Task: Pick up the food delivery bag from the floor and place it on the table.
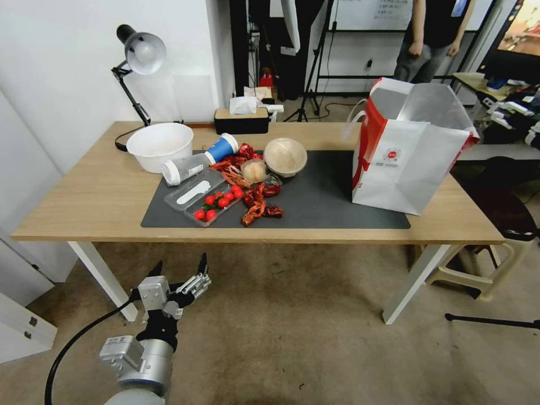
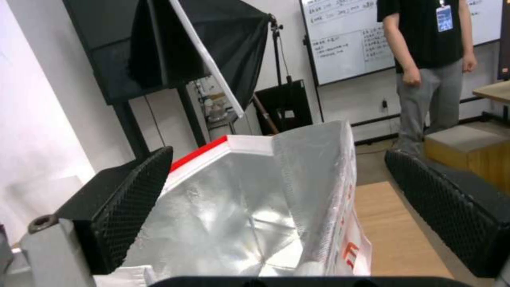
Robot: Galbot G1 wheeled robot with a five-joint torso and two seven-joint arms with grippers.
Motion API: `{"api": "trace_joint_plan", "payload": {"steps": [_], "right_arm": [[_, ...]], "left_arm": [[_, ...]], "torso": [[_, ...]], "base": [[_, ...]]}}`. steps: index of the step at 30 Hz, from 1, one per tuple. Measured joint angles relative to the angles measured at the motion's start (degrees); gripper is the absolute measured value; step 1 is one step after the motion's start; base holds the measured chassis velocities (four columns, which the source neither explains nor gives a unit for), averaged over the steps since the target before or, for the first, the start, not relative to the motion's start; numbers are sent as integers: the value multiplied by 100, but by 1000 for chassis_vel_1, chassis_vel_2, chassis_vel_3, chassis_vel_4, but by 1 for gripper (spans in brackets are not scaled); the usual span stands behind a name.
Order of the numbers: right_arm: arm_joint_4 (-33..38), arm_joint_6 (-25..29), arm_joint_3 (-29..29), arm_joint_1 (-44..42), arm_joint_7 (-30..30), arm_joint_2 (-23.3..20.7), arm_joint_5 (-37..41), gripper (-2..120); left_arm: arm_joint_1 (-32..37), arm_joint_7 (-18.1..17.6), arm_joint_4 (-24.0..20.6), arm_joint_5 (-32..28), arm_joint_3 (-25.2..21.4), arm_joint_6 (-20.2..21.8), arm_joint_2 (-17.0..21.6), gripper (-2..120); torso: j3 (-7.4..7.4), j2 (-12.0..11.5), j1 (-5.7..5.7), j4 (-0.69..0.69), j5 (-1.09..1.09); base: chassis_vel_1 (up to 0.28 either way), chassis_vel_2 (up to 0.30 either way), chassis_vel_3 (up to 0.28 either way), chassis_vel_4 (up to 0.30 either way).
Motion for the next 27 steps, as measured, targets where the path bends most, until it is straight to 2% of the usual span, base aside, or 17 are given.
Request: {"api": "trace_joint_plan", "payload": {"steps": [15, 27], "right_arm": [[167, 20, 104, -115, -28, -52, 7, 100], [1371, 560, 507, -809, 241, 212, -528, 100]], "left_arm": [[-11, -20, -30, 16, 24, 10, -12, 100], [-13, -6, -63, 19, 5, 42, -15, 100]], "torso": [[0, 0, 0, 0, 0], [0, 0, 0, 1, -2]], "base": [[0, 0, 0, 0], [0, 0, 0, 0]]}}
